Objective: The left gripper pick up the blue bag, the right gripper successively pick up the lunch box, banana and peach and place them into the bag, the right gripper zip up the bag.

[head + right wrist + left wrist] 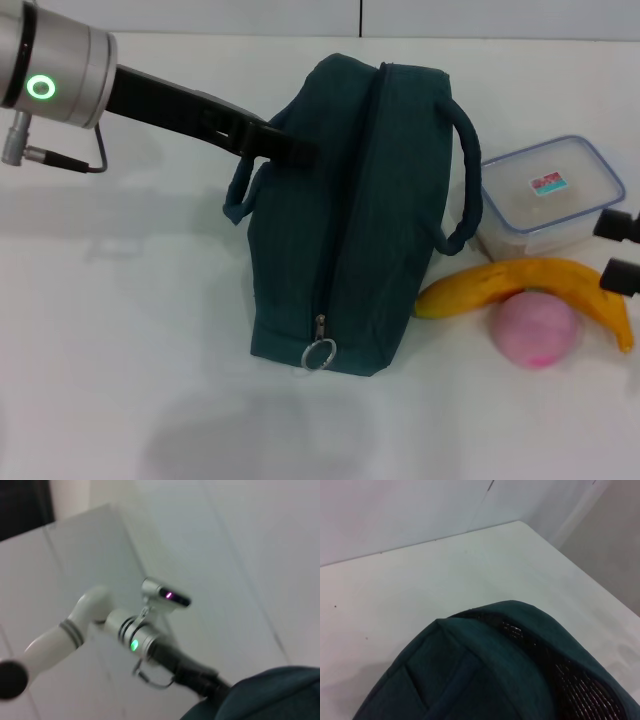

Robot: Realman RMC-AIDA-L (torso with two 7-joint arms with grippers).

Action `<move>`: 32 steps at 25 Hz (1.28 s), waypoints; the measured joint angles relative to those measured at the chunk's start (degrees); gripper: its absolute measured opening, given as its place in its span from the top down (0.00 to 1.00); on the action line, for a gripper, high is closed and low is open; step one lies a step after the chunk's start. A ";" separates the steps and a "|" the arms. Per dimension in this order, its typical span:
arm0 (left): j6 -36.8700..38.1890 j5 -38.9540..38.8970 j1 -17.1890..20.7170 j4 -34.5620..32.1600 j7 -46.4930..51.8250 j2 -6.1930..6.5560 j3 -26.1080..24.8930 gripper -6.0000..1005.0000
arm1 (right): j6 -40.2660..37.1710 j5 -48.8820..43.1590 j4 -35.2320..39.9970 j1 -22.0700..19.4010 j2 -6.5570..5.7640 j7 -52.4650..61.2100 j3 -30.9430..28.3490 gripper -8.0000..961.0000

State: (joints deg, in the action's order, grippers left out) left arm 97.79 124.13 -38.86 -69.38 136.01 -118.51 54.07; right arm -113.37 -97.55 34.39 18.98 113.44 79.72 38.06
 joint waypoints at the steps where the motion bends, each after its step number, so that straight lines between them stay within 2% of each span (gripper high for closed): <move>1: 0.00 -0.02 0.06 0.00 0.01 0.01 -0.01 0.66 | 0.12 -0.05 -0.99 0.00 -0.02 0.00 -1.16 0.26; 4: -0.02 -0.02 0.22 -0.01 0.01 0.02 -0.02 0.76 | 1.29 -0.03 -4.00 -0.05 -0.02 0.00 -5.20 0.26; 7: -0.11 0.18 0.41 -0.02 -0.22 -0.17 -0.09 0.86 | 5.99 0.17 -8.12 -0.22 -0.02 0.41 -11.08 0.26; 13: -0.15 0.32 0.77 -0.02 -0.43 -0.56 0.04 0.91 | 19.04 0.23 -17.00 -0.28 -0.81 8.31 -22.42 0.26; 16: -0.15 0.34 1.24 0.00 -0.89 -0.61 0.24 0.93 | 24.04 0.25 -19.12 -0.73 -0.54 12.12 -25.83 0.26; 23: -0.15 -0.15 1.97 0.04 -3.91 -0.96 0.59 0.94 | 33.70 0.19 -20.18 0.21 0.12 17.86 -26.54 0.27; 28: -0.15 -0.35 2.04 0.04 -5.05 -1.02 0.65 0.94 | 40.07 -0.27 -23.72 4.10 -0.04 18.43 -25.08 0.27; 32: -0.14 -0.95 2.04 0.70 -6.12 -1.09 0.81 0.94 | 43.48 -0.29 -24.74 7.23 0.42 18.45 -21.42 0.27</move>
State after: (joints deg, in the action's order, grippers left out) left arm 97.65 123.18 -36.82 -68.68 129.89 -119.60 54.88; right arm -69.89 -97.84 9.65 26.21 113.86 98.16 16.64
